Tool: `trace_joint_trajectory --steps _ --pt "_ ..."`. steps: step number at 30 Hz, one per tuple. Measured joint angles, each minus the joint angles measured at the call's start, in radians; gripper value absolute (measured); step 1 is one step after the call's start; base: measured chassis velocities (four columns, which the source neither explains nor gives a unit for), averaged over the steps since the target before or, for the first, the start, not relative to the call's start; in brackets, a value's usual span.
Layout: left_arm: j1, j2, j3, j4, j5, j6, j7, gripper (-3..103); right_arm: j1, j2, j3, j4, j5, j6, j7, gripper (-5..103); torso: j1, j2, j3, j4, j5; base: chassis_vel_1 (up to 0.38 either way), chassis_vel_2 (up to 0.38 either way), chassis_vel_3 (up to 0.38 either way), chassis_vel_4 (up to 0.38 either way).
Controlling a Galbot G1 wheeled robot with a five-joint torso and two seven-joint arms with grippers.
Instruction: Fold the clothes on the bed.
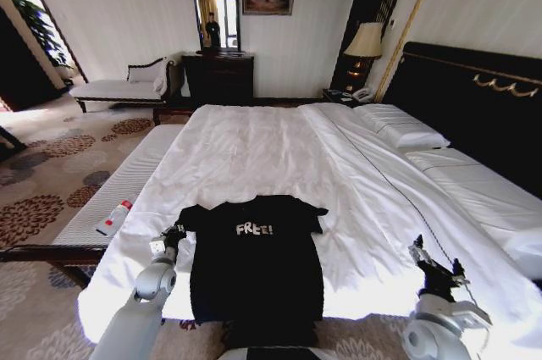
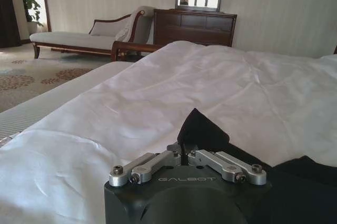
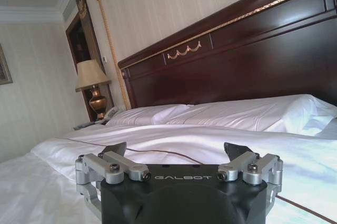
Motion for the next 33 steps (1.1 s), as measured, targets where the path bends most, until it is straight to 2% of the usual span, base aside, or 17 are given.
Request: trace_joint_trajectory --steps 3,8,17,18,20,21,22,24,25,27,28,29,30,33 --pt "-0.025 0.013 -0.022 0.012 -0.069 0.014 -0.019 1 0.0 0.001 -0.002 -0.001 -0.001 0.0 0.0 100 0.0 0.0 0.0 -0.0001 0.0001 0.0 0.0 0.0 0.0" --pt "-0.034 0.018 -0.032 0.04 -0.099 0.018 -0.026 1 0.002 0.0 -0.002 -0.005 -0.002 -0.001 0.0 100 0.0 0.0 0.0 0.0003 -0.0001 0.0 0.0 0.0 0.0" --pt "-0.039 0.012 -0.033 0.074 -0.103 0.022 -0.045 0 0.011 0.0 -0.005 -0.02 -0.004 -0.002 0.001 100 0.0 0.0 0.0 0.0001 0.0001 0.0 0.0 0.0 0.0" --pt "-0.035 0.01 -0.033 0.074 -0.1 0.017 -0.046 6 0.012 0.001 -0.007 -0.022 -0.004 -0.002 0.001 100 0.0 0.0 0.0 0.0002 0.0001 0.0 0.0 0.0 0.0" --pt "-0.029 0.009 -0.033 0.074 -0.1 0.011 -0.046 6 0.013 0.001 -0.008 -0.023 -0.005 -0.002 0.001 100 0.0 0.0 0.0 0.0003 0.0002 0.0 0.0 0.0 0.0" --pt "-0.017 0.005 -0.035 0.07 -0.106 0.002 -0.046 16 0.015 0.002 -0.008 -0.027 -0.005 -0.002 0.001 100 0.0 0.0 0.0 0.0003 0.0001 0.0 0.0 0.0 0.0" --pt "-0.001 0.002 -0.042 0.062 -0.12 -0.006 -0.046 16 0.016 0.003 -0.009 -0.031 -0.006 -0.002 0.001 100 0.0 0.0 0.0 0.0003 0.0 0.0 0.0 0.0 0.0" --pt "0.017 -0.001 -0.054 0.052 -0.145 -0.014 -0.046 27 0.017 0.002 -0.009 -0.036 -0.006 -0.002 0.001 100 0.0 0.0 0.0 0.0002 0.0002 0.0 0.0 0.0 0.0" --pt "0.017 -0.001 -0.054 0.052 -0.145 -0.014 -0.046 27 0.017 0.002 -0.009 -0.036 -0.006 -0.002 0.001 100 0.0 0.0 0.0 0.0002 0.0002 0.0 0.0 0.0 0.0" --pt "0.05 -0.008 -0.088 0.04 -0.203 -0.026 -0.046 38 0.021 0.0 -0.01 -0.045 -0.006 -0.001 0.001 100 0.0 0.0 0.0 0.0004 0.0001 0.0 0.0 0.0 0.0" --pt "0.061 -0.01 -0.104 0.036 -0.231 -0.029 -0.046 38 0.023 -0.001 -0.01 -0.048 -0.006 0.0 0.001 100 0.0 0.0 0.0 0.0003 0.0002 0.0 0.0 0.0 0.0" --pt "0.073 -0.011 -0.116 0.032 -0.254 -0.03 -0.046 43 0.025 -0.001 -0.01 -0.051 -0.006 0.0 0.001 100 0.0 0.0 0.0 0.0003 0.0002 0.0 0.0 0.0 0.0" --pt "0.073 -0.011 -0.116 0.032 -0.254 -0.03 -0.046 43 0.025 -0.001 -0.01 -0.051 -0.006 0.0 0.001 100 0.0 0.0 0.0 0.0003 0.0002 0.0 0.0 0.0 0.0" --pt "0.134 -0.011 -0.128 0.011 -0.261 -0.04 -0.026 59 0.033 -0.005 -0.016 -0.06 -0.006 0.001 0.001 100 0.0 0.0 0.0 0.0002 0.0002 0.0 0.0 0.0 0.0"
